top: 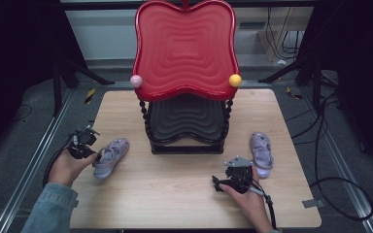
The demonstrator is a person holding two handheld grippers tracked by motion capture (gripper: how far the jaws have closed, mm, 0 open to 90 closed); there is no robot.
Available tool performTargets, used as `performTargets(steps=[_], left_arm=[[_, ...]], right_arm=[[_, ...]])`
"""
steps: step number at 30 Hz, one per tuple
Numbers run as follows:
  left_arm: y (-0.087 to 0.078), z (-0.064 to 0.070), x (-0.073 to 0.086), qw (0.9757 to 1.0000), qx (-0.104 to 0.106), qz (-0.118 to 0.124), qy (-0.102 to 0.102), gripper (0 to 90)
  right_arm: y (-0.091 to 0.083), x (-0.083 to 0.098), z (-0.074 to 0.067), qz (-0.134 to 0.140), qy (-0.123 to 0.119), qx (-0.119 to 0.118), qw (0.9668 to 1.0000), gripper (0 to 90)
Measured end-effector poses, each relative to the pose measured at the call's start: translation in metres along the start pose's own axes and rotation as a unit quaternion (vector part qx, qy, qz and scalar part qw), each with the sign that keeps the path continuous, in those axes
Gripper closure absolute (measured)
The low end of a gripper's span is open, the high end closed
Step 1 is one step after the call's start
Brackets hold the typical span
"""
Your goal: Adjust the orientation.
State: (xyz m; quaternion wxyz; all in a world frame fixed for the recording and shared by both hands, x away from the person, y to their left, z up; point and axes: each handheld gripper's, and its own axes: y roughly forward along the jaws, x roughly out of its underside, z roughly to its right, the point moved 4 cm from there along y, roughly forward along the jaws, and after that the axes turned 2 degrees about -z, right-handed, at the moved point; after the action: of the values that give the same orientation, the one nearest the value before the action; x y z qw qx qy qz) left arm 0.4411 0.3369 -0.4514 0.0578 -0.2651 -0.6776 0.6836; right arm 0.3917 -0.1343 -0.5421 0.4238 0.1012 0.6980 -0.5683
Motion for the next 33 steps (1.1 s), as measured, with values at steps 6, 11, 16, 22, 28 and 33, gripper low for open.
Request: performTargets(steps=[6, 11, 16, 22, 28, 33], left_arm=[[-0.026, 0.024, 0.009, 0.9985, -0.004, 0.029, 0.046, 81.9], [-0.039, 0.062, 0.009, 0.9933, 0.017, 0.046, 0.105, 81.8], [-0.032, 0.099, 0.002, 0.9855, 0.061, 0.053, 0.149, 81.7], [-0.008, 0.135, -0.011, 0.9801, 0.081, 0.04, 0.177, 81.8], [0.008, 0.16, -0.018, 0.9779, 0.084, 0.033, 0.189, 81.7], [0.011, 0.167, -0.013, 0.9787, 0.075, 0.03, 0.189, 81.4]], right_arm=[[0.0, 0.0, 0.0, 0.0, 0.0, 0.0, 1.0, 3.4], [0.0, 0.0, 0.0, 0.0, 0.0, -0.001, 1.0, 3.4], [0.0, 0.0, 0.0, 0.0, -0.001, -0.001, 1.0, 3.4], [0.0, 0.0, 0.0, 0.0, -0.001, -0.001, 1.0, 3.4], [0.0, 0.0, 0.0, 0.0, -0.001, -0.001, 1.0, 3.5], [0.0, 0.0, 0.0, 0.001, -0.002, -0.001, 1.0, 3.5]])
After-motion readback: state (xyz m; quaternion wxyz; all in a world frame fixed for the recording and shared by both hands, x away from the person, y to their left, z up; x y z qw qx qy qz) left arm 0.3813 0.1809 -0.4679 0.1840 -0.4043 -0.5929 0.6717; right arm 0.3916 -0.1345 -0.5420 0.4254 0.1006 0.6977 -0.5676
